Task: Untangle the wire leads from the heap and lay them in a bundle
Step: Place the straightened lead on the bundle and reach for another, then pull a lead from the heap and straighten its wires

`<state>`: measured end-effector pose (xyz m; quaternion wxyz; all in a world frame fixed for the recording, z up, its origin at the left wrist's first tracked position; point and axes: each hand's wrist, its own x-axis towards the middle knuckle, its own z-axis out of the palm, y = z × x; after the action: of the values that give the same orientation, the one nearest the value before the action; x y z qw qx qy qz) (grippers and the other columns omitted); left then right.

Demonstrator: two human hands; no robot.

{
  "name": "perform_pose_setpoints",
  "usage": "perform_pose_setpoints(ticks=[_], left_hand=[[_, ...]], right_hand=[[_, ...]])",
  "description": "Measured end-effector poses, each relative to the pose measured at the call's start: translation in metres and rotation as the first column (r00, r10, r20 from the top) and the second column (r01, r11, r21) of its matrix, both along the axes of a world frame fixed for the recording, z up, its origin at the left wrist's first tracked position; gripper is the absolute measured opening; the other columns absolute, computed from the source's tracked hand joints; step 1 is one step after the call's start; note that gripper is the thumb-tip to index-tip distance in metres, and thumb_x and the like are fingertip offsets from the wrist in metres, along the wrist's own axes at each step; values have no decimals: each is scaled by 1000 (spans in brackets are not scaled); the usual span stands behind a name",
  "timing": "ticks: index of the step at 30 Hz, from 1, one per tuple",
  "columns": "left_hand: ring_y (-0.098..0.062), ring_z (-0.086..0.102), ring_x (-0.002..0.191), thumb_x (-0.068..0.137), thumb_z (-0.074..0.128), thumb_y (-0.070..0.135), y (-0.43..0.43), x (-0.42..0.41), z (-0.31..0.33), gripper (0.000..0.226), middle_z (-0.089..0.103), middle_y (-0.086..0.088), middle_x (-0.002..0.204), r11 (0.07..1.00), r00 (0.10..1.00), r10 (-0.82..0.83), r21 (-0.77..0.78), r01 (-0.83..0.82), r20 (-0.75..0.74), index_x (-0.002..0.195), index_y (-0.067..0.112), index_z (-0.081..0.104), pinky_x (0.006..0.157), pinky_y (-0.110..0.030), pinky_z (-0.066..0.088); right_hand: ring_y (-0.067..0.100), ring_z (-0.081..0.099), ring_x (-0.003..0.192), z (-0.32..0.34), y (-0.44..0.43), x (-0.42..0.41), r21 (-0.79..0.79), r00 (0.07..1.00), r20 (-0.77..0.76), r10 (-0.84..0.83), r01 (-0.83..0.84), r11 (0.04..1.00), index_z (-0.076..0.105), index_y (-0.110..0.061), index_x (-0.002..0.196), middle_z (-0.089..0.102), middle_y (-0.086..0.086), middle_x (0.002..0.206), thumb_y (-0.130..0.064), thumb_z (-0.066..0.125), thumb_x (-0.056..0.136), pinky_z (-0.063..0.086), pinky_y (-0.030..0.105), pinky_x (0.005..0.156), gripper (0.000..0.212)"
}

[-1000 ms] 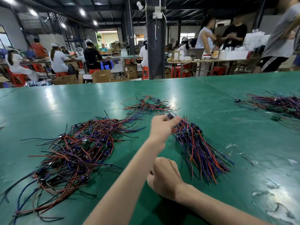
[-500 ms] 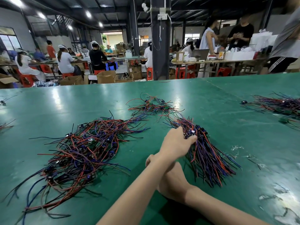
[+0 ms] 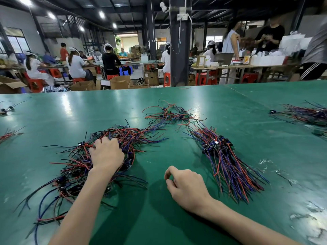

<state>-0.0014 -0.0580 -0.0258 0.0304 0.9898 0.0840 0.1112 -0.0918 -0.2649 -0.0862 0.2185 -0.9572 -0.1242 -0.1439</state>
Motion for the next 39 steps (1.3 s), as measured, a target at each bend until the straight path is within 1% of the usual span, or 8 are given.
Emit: perform_pose_setpoints(ticks=[5,11,18,20,24,32,36,39], left_hand=[[-32,44,114,93,54,28,4,3,-7,30,56,-13,120,997,995,-32,-67,38,90,119,15,60,92,-41,41],[-31,42,118,98,42,31,10,3,-16,35,54,-9,129,992,989,10,-125,9,145,123,14,61,94,-42,38],[-24,41,113,93,51,26,11,4,-20,15,59,-2,114,991,965,36,-133,-1,258,97,22,64,92,-43,28],[-22,42,114,95,48,25,11,4,-22,16,62,1,113,992,963,20,-124,14,268,104,25,61,93,-45,25],[-19,39,126,100,37,28,10,7,-28,37,61,6,124,992,978,-15,-121,41,209,136,29,46,104,-54,16],[-24,38,119,97,49,28,9,7,-25,27,60,1,118,978,971,3,-203,47,240,121,29,62,100,-50,18],[-25,40,114,93,56,18,4,1,-22,19,63,-2,110,982,915,-24,-162,97,403,105,25,68,103,-48,22],[-25,51,104,86,66,12,-9,-10,-14,14,69,-1,97,971,800,-79,-136,197,595,96,20,71,98,-44,18]], right_hand=[[26,57,79,-1,-1,0,-13,1000,6,12,-11,1000,52,-25,99,53,-3,67,-29,44,91,31,32,61,12],[23,55,76,-1,-2,0,-21,1000,9,17,-17,1000,53,-25,99,41,-6,59,-30,45,91,29,31,61,12],[23,55,77,1,-2,-1,-19,1000,-3,20,-20,1000,53,-25,99,43,-6,61,-30,46,91,29,31,61,12],[24,54,77,2,-1,-2,-10,1000,-7,23,-23,1000,53,-26,99,45,-6,63,-29,46,91,29,31,60,11],[22,51,73,3,-1,-3,-3,1000,-10,26,-26,1000,53,-26,98,48,-5,64,-29,46,91,29,31,60,10],[19,44,69,4,-1,-4,10,1000,-16,12,-12,1000,54,-25,98,42,-6,61,-29,47,91,31,31,61,11],[18,42,67,5,-1,-4,35,1000,-23,-3,4,999,55,-26,96,40,-7,57,-29,47,91,33,31,62,10],[15,41,62,6,-2,-5,83,999,-32,-3,5,997,55,-26,94,41,-7,52,-27,49,91,33,30,61,7]])
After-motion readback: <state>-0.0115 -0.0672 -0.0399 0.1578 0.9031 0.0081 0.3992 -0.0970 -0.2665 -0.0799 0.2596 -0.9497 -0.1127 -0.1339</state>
